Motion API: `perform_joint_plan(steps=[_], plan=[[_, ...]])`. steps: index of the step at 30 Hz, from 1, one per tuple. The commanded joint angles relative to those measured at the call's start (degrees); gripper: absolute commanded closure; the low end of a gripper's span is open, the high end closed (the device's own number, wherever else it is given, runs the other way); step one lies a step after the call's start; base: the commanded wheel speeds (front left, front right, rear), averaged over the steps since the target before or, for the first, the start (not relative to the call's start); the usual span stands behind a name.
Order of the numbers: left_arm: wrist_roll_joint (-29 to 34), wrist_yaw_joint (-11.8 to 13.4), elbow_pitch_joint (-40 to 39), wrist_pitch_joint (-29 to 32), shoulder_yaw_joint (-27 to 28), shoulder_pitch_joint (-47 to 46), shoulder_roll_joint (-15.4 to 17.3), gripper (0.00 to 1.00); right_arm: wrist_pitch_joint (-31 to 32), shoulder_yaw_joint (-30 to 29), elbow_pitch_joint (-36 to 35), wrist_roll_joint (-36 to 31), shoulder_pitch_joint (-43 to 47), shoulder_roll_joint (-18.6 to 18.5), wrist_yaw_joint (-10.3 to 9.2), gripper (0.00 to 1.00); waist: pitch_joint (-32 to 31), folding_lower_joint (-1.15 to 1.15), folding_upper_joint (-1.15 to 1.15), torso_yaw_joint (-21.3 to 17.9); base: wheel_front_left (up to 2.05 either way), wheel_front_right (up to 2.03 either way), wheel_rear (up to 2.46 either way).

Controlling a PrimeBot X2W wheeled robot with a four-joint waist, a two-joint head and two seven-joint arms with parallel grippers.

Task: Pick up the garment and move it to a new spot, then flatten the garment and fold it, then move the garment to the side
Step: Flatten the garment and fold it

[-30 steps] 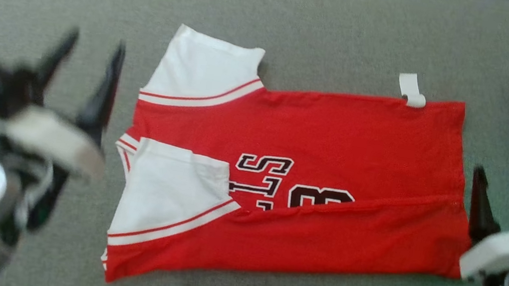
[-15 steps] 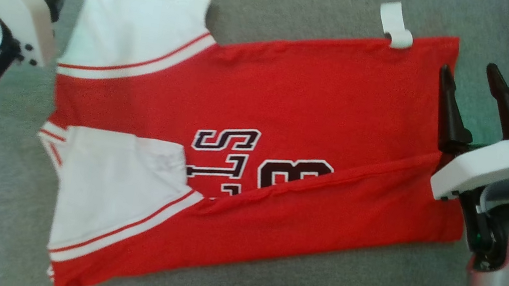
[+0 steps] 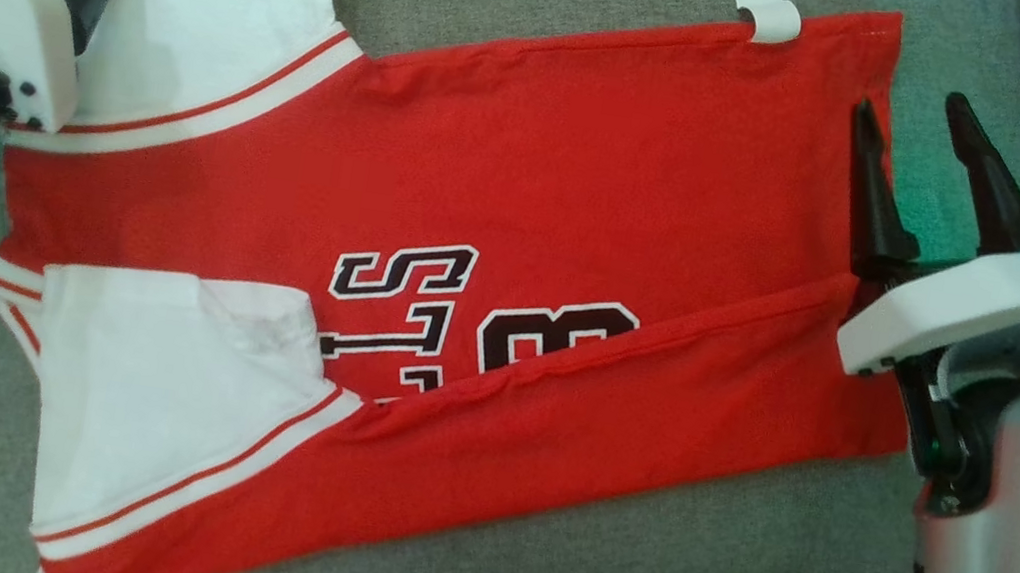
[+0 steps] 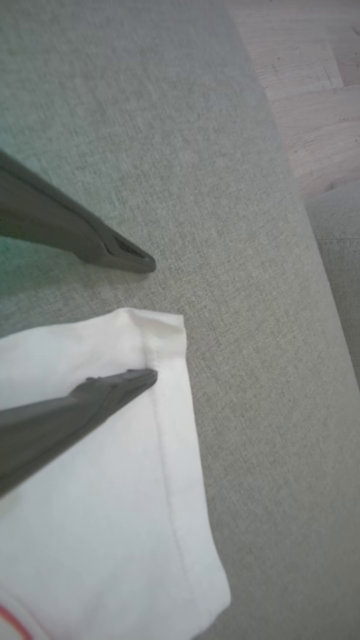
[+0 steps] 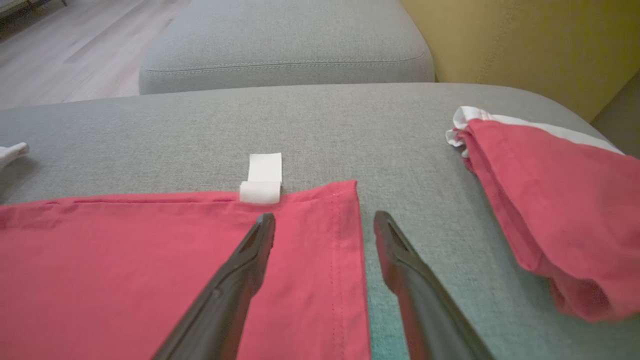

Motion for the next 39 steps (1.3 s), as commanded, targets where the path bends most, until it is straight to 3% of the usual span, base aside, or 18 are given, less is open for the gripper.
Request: perform_joint_plan(steps=[1, 2, 3, 4, 6, 7, 8, 16, 22, 28, 29, 32, 33, 36, 39], plan=[[-1.0, -0.7, -1.2, 1.8, 0.8, -1.1, 2.7, 0.0, -0.5, 1.5, -1.8, 0.2, -1.1, -0.3, -0.04, 0.0, 0.1, 0.0, 0.0, 0.0, 0.0, 0.0, 0.0], [-1.5, -1.0, -1.6, 2.6, 0.5, -0.9, 2.6, 0.0, -0.5, 1.6, -1.8, 0.1, -1.4, -0.3, -0.04, 0.0, 0.1, 0.0, 0.0, 0.0, 0.0, 0.0, 0.0], [-2.3, -1.7, -2.6, 3.9, -0.2, -0.7, 2.3, 0.15, -0.5, 1.7, -1.8, -0.2, -1.8, -0.3, -0.04, 0.0, 0.2, 0.0, 0.0, 0.2, 0.0, 0.0, 0.0], [-2.6, -2.0, -3.2, 4.3, -0.6, -0.6, 2.1, 0.42, -0.4, 1.7, -1.8, -0.4, -2.1, -0.3, -0.04, 0.0, 0.2, 0.0, 0.0, 0.3, 0.0, 0.0, 0.0], [-2.7, -2.3, -4.3, 4.7, -1.3, -0.5, 1.8, 0.73, -0.2, 1.6, -1.7, -0.9, -2.7, -0.3, -0.04, 0.0, 0.1, 0.0, 0.0, 0.6, 0.0, 0.0, 0.0], [-2.4, -2.4, -4.8, 4.5, -1.6, -0.5, 1.7, 0.93, -0.1, 1.5, -1.5, -1.2, -3.1, -0.3, -0.04, 0.0, 0.1, 0.0, 0.0, 0.8, 0.0, 0.0, 0.0], [-2.1, -2.5, -5.1, 4.1, -1.8, -0.5, 1.5, 1.0, 0.1, 1.4, -1.4, -1.4, -3.5, -0.3, -0.04, 0.0, 0.0, 0.0, 0.0, 1.0, 0.0, 0.0, 0.0], [0.8, -2.2, -6.3, -3.5, -1.4, -1.9, -0.7, 1.0, 3.0, 0.4, 2.8, -3.5, -8.0, -1.0, -0.04, 0.0, -1.6, 0.0, 0.0, 3.3, 0.0, 0.0, 0.0], [2.3, -2.0, -8.6, -9.7, -1.0, -2.6, -2.9, 1.0, 7.3, -3.4, 9.6, -5.2, -12.0, -4.9, -0.04, 0.0, -3.1, 0.0, 0.0, 6.7, 0.0, 0.0, 0.0], [2.7, -2.0, -11.3, -12.0, -1.8, -1.5, -4.0, 1.0, 11.3, -4.1, 15.4, -4.5, -13.9, -8.3, -0.04, 0.0, -3.6, 0.0, 0.0, 9.3, 0.0, 0.0, 0.0], [2.8, -1.9, -11.7, -12.2, -1.9, -1.4, -4.1, 1.0, 11.8, -4.1, 16.0, -4.2, -14.1, -8.8, -0.04, 0.06, -3.6, 0.0, 0.0, 9.6, 0.0, 0.0, 0.0], [2.8, -1.7, -12.5, -12.6, -2.4, -0.8, -4.6, 1.0, 13.2, -3.8, 18.2, -2.9, -15.0, -9.8, -0.04, 0.36, -3.6, 0.0, 0.0, 10.2, 0.0, 0.0, 0.0], [2.8, -1.7, -12.6, -12.7, -2.5, -0.7, -4.7, 1.0, 13.7, -3.7, 18.8, -2.4, -15.2, -10.1, -0.04, 0.51, -3.6, 0.0, 0.0, 10.3, 0.0, 0.0, 0.0], [2.5, -1.7, -12.6, -13.0, -2.6, -0.5, -5.0, 1.0, 14.8, -3.0, 20.5, -0.4, -16.0, -10.6, -0.04, 0.63, -3.6, 0.0, 0.0, 10.7, 0.0, 0.0, 0.0], [2.3, -1.7, -12.2, -13.3, -2.6, -0.3, -5.2, 1.0, 15.7, -2.6, 22.1, 1.1, -16.8, -11.0, -0.04, 0.93, -3.8, 0.0, 0.0, 10.8, 0.0, 0.0, 0.0]])
